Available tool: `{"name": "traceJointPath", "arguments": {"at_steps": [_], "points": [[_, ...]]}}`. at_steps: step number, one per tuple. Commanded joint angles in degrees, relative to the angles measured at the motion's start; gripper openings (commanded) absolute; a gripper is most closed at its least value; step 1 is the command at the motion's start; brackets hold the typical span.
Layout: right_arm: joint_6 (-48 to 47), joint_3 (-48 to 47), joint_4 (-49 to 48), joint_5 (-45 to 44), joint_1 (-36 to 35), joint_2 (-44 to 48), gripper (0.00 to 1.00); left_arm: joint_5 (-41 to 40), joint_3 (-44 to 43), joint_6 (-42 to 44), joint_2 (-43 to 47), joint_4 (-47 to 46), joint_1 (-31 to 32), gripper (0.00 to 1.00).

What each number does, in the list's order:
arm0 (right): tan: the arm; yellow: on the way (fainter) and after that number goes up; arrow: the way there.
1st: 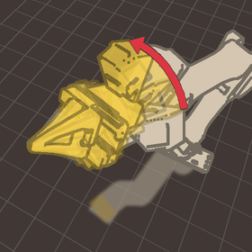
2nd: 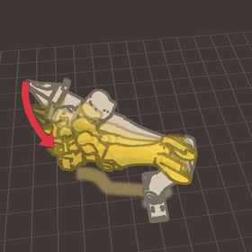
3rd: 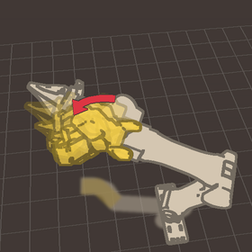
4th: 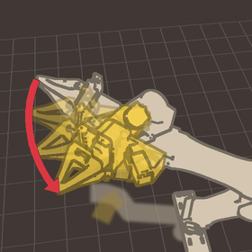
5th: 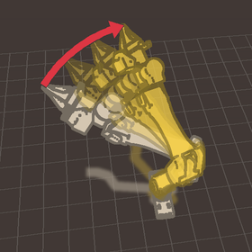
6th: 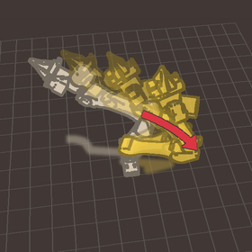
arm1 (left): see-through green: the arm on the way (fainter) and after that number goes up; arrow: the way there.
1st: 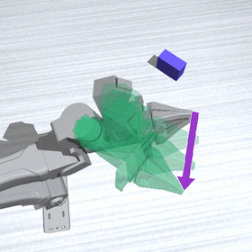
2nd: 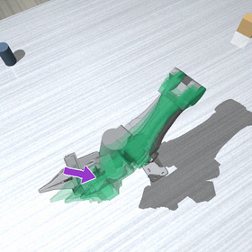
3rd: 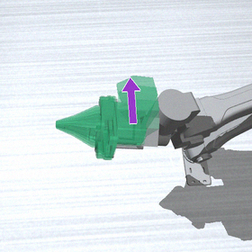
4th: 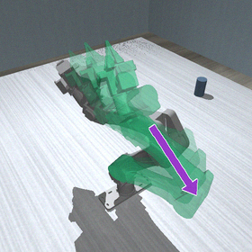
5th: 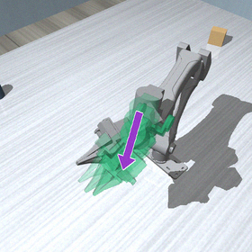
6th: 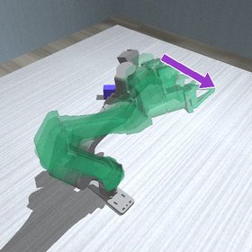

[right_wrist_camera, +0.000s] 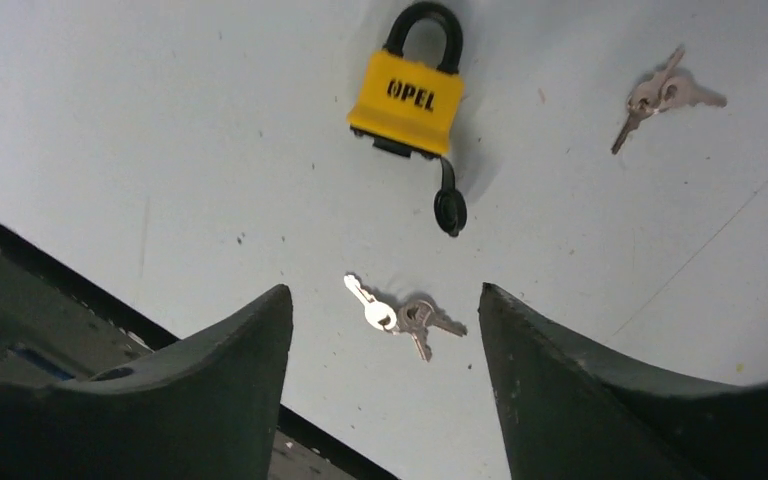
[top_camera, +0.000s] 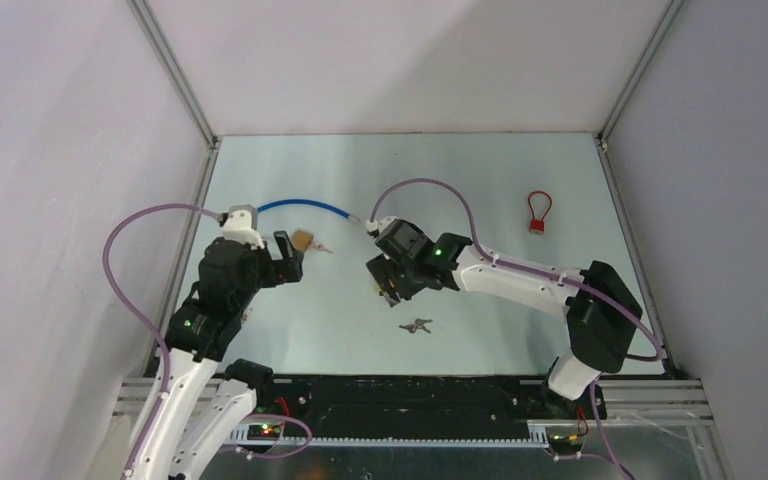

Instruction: Unlock with the key

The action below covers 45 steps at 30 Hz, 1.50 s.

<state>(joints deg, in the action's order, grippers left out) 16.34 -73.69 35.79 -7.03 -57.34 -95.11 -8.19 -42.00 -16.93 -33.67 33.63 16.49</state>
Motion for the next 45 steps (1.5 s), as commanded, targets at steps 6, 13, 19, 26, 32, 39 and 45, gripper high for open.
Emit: {"name": "traceJointPath", "arguments": {"at_steps": [6, 13, 19, 26, 32, 39, 45], "points": [[-2.6, 3.6, 3.2, 3.9, -2.0, -3.9, 0.57, 7.4, -2.4, -0.3, -0.7, -0.8, 0.1, 0.98], [-1.6, 3.8, 4.5, 2.6, -3.3, -9.8, 0.57, 10.2, -2.1, -0.2, 0.2, -0.8, 0.1, 0.98], [-0.1, 6.0, 4.2, 3.6, -4.3, -12.6, 0.56, 12.5, -1.7, -0.2, 0.4, -0.8, 0.1, 0.98], [1.8, 11.5, 1.5, 4.4, -4.3, -9.9, 0.35, 14.2, -1.9, -1.3, -1.8, -0.9, 0.1, 0.98], [2.7, 16.2, -3.1, 4.8, -4.2, -5.7, 0.07, 16.8, -0.9, -5.1, -4.6, -1.8, 0.2, 0.98], [3.0, 21.4, -12.2, 4.5, -2.7, 2.7, 0.00, 21.1, 4.1, -11.7, -5.1, -7.1, 1.2, 0.98], [1.1, 28.4, -24.6, 7.2, -2.3, 11.4, 0.00, 23.7, 9.5, -21.4, -6.0, -16.1, 4.7, 0.98]]}}
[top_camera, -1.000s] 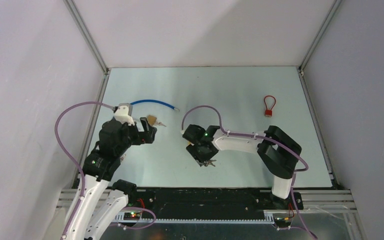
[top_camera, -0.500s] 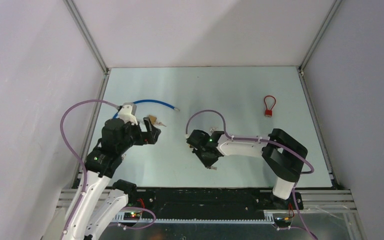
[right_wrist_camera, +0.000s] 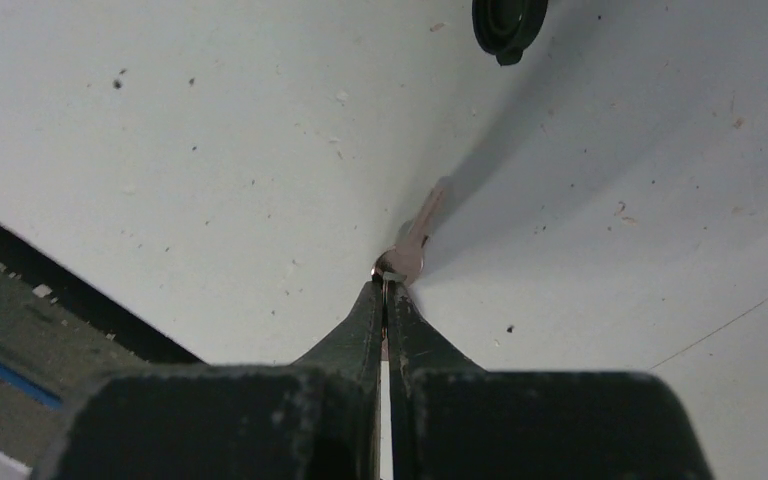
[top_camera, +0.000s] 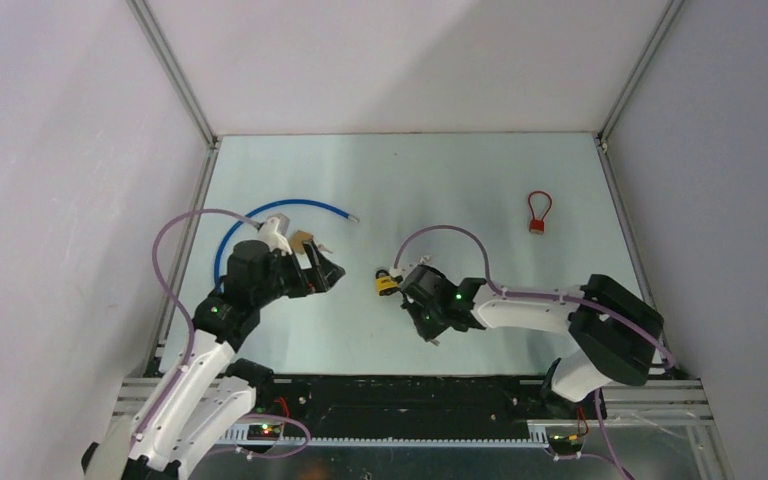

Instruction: Unlock with the key

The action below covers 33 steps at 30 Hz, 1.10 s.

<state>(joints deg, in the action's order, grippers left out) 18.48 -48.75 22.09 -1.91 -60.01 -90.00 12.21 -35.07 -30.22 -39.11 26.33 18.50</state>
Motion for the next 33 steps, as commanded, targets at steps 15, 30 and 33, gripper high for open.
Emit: {"name": "traceJointPath", "arguments": {"at_steps": [15, 30, 33], "points": [[-8.7, 13.5, -28.9, 6.8, 1.0, 22.0, 0.00, 6.0, 3.1, -18.5, -15.9, -24.6, 13.9, 0.97], [-8.7, 14.0, -32.0, 2.5, 1.6, 24.0, 0.00, 9.0, 2.2, -26.0, -26.0, -27.9, 16.9, 0.87], [-9.0, 14.0, -32.5, 2.2, 1.6, 23.9, 0.00, 9.8, 2.1, -27.3, -27.6, -29.3, 17.3, 0.83]]}}
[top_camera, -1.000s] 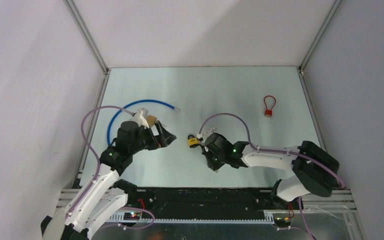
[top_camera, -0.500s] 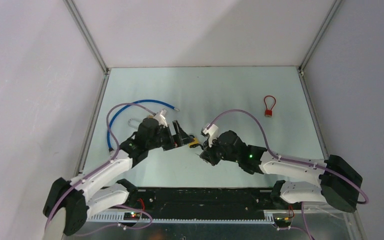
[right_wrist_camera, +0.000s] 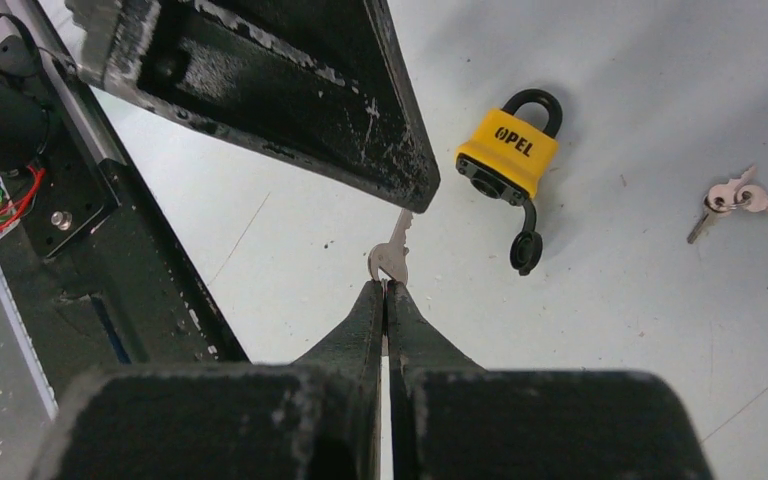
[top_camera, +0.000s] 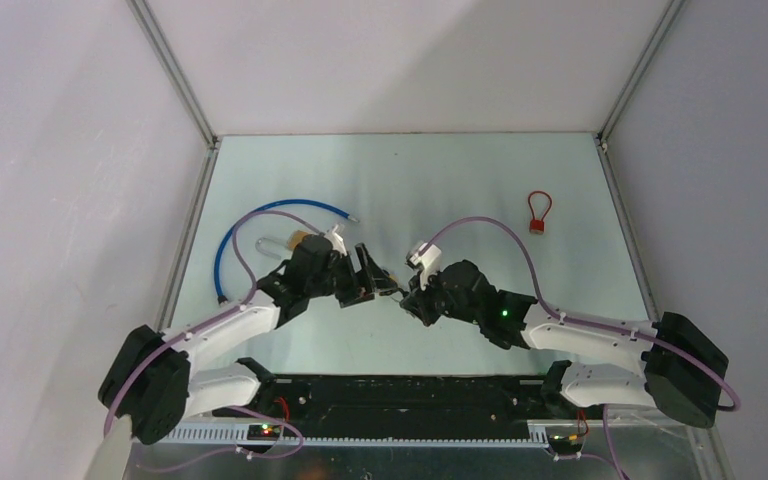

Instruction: Unlock with the key

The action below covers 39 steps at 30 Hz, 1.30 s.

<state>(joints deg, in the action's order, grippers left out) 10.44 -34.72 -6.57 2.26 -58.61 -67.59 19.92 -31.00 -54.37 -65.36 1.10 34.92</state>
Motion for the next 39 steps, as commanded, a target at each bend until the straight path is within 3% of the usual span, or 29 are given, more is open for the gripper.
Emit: {"name": "traceJointPath", "arguments": {"at_steps": [1, 13, 17, 22, 26, 28, 30, 32, 34, 39], "points": [[-0.9, 0.0, -4.2, -1.9, 0.1, 1.4, 0.00, 2.4, -2.1, -3.5, -1.6, -4.5, 1.0, 0.81], [-1.6, -0.1, -6.4, -1.7, -0.6, 0.9, 0.00, 4.0, -3.5, -6.4, -5.6, -7.0, 2.9, 0.65], [-2.2, -0.1, -6.3, -2.2, -1.2, 0.7, 0.00, 3.6, -3.3, -7.2, -5.7, -8.0, 3.0, 0.46], [-2.2, -0.1, -5.8, -2.3, -1.6, 0.6, 0.00, 1.8, -3.3, -7.0, -4.6, -8.7, 3.0, 0.06], [-1.3, -0.1, -5.0, -3.1, -1.7, 0.9, 0.01, -0.3, -3.0, -6.1, -3.0, -8.8, 3.0, 0.00], [-0.1, -0.1, -4.5, -3.9, -1.7, 1.3, 0.13, -1.6, -3.1, -4.6, -1.9, -8.8, 3.0, 0.00], [1.2, -0.1, -3.8, -4.4, -1.4, 2.1, 0.48, -3.1, -3.3, -2.9, -0.5, -8.8, 3.0, 0.00], [3.3, -0.1, -3.1, -5.2, -0.8, 3.9, 0.67, -5.1, -3.5, -0.7, 1.5, -8.8, 2.9, 0.00], [5.3, -0.1, -2.4, -5.6, 0.1, 5.9, 0.77, -7.7, -3.5, 1.8, 3.5, -8.8, 2.9, 0.00], [11.2, -0.1, -2.2, -5.5, 4.2, 9.3, 0.88, -15.4, -4.1, 11.2, 10.0, -8.8, 2.9, 0.00]]}}
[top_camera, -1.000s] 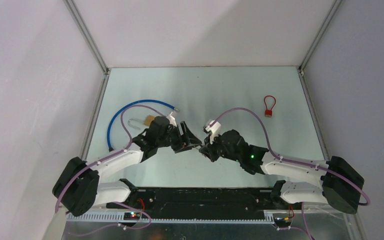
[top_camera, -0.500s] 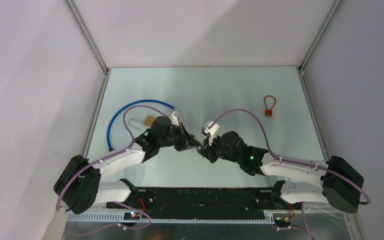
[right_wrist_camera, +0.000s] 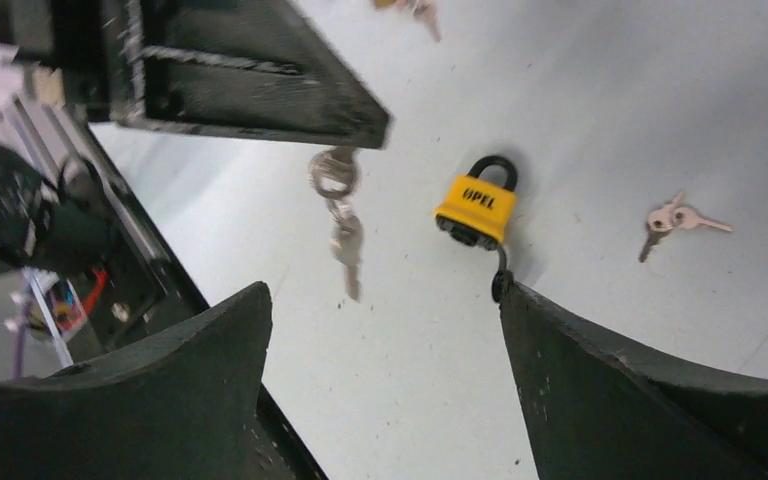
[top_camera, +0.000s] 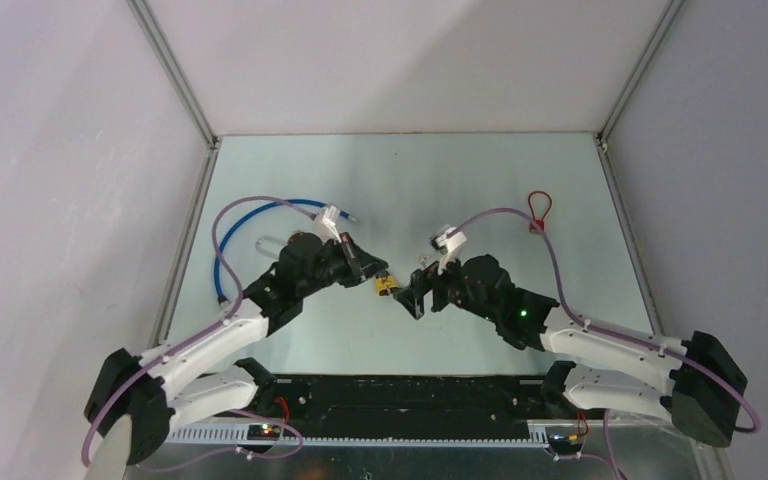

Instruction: Unlock with the key

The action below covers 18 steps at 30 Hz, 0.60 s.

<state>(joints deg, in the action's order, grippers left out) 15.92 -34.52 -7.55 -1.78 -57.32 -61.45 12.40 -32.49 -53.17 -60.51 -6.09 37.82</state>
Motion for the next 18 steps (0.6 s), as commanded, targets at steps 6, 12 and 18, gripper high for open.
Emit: {"name": "traceJointPath", "arguments": {"at_steps": [6, 12, 18], "points": [[7.1, -0.3, -5.6, -5.0, 5.3, 6.0, 0.99, -14.1, -4.8, 23.4, 11.6, -3.7, 0.0, 0.00], [14.7, -0.3, -14.7, 13.5, 16.8, 6.3, 0.99, -13.5, -6.1, 30.8, 12.2, -11.7, 0.0, 0.00], [20.0, -1.2, -28.8, 26.2, 23.2, 4.0, 0.96, -11.0, -7.7, 29.7, 10.1, -17.3, 0.0, 0.00]]}}
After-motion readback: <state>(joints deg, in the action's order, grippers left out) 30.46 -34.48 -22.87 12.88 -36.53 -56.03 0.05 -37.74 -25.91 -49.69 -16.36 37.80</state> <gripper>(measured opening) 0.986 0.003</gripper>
